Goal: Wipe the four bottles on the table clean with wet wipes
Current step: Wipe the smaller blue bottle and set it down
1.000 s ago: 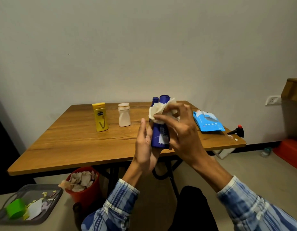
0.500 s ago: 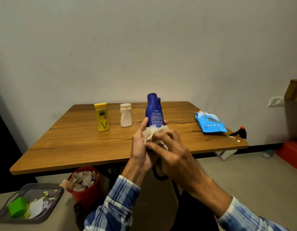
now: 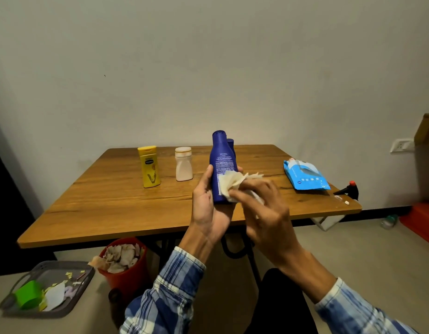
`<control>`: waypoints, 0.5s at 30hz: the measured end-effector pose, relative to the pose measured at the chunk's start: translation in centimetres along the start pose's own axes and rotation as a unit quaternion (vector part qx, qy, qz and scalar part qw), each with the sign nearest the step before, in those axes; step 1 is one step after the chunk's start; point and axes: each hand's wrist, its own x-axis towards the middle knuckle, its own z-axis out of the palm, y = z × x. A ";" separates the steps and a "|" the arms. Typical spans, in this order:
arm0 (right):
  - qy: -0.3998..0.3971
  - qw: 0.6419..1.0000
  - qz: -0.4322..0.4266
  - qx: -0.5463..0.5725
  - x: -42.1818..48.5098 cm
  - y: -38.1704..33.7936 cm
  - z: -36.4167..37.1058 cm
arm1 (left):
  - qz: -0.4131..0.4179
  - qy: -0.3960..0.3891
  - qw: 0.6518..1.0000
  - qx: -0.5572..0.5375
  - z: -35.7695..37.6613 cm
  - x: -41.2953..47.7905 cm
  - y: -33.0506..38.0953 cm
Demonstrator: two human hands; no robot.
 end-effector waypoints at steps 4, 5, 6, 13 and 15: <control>-0.009 0.998 -0.060 -0.017 -0.2 0.0 0.1 | -0.004 -0.010 1.000 -0.001 -0.1 0.1 0.3; 0.005 0.999 -0.035 -0.011 -0.2 0.1 0.0 | 0.002 -0.014 1.000 -0.003 0.0 0.2 0.3; 0.016 1.000 -0.019 -0.008 -0.2 0.0 0.0 | 0.005 -0.014 1.000 -0.007 0.0 0.2 0.3; 0.054 0.995 -0.057 -0.054 -0.4 0.2 -0.1 | 0.005 0.005 0.999 -0.044 0.4 0.3 0.1; 0.057 0.994 -0.067 -0.061 -0.3 -0.5 0.2 | -0.007 0.007 0.999 -0.052 0.3 0.4 -0.2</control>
